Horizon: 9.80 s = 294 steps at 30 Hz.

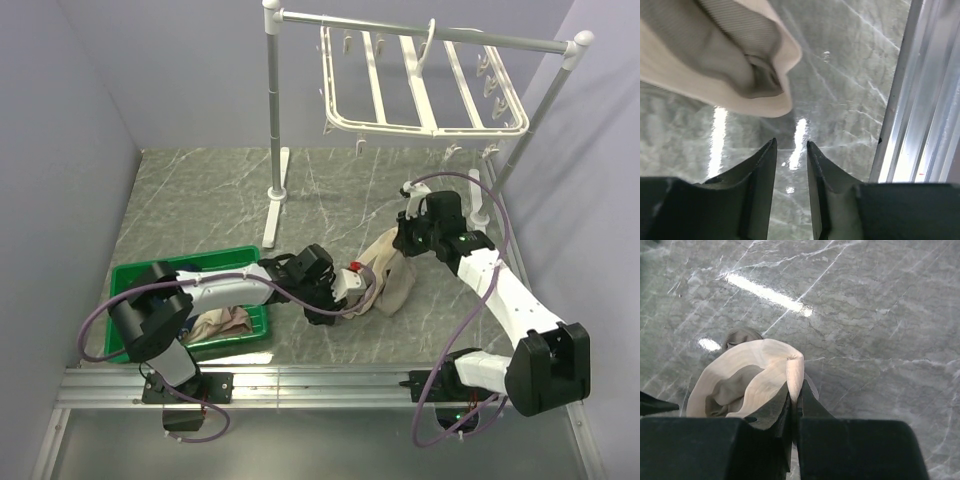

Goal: Clip the underwear to the hanger

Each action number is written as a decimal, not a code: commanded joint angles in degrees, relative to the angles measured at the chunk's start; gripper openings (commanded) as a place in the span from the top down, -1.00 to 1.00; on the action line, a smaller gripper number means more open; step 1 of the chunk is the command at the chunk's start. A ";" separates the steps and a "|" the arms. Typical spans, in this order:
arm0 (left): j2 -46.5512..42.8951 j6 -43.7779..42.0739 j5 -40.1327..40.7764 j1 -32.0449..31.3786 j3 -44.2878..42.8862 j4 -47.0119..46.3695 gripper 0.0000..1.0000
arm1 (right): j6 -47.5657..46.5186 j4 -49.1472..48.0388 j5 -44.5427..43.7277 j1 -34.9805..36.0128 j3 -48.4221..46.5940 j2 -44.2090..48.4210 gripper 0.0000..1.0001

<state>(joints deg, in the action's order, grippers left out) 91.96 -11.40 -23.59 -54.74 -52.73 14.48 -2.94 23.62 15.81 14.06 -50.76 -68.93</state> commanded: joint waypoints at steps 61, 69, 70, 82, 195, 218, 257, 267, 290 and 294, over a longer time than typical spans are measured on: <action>-14.42 3.32 3.02 7.37 -9.50 4.15 0.99 | -8.03 -1.21 16.18 -7.30 -0.21 16.53 1.00; -21.56 -1.25 3.82 7.46 -10.73 13.63 0.99 | -17.26 4.41 14.94 -7.47 -0.30 26.55 1.00; -22.78 -1.34 3.73 7.54 -10.47 14.34 0.99 | -17.62 5.03 15.73 -7.39 -0.13 28.22 1.00; -21.57 -6.70 8.21 8.24 -8.51 13.39 0.99 | -22.45 3.20 16.01 -7.39 1.91 26.32 1.00; 4.29 -46.23 12.00 -3.80 -3.18 13.89 0.99 | -45.92 39.48 0.00 -6.07 -5.31 -25.65 1.00; -10.32 -27.29 2.85 4.73 -2.38 18.13 -0.06 | -28.62 31.50 13.89 -2.38 -28.87 -34.25 0.21; -12.73 -12.35 -10.77 21.43 -1.88 4.08 -0.25 | -28.43 29.65 16.27 -1.76 -7.26 -6.43 0.10; -35.36 3.04 -10.68 21.34 3.70 -12.28 -0.60 | -27.58 23.43 17.66 -2.02 -1.97 21.62 -0.06; -15.77 10.61 17.52 8.52 -16.00 -43.57 -0.44 | 19.44 -9.64 10.21 -2.11 -25.52 17.69 -0.57; -14.01 8.25 22.88 5.70 -15.65 -47.61 -0.47 | 22.80 -13.50 7.48 -1.85 -25.18 17.07 -0.57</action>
<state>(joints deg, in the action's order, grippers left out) 77.52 -2.81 -7.77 -47.44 -66.63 -26.57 13.93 16.23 26.44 12.23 -74.26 -51.40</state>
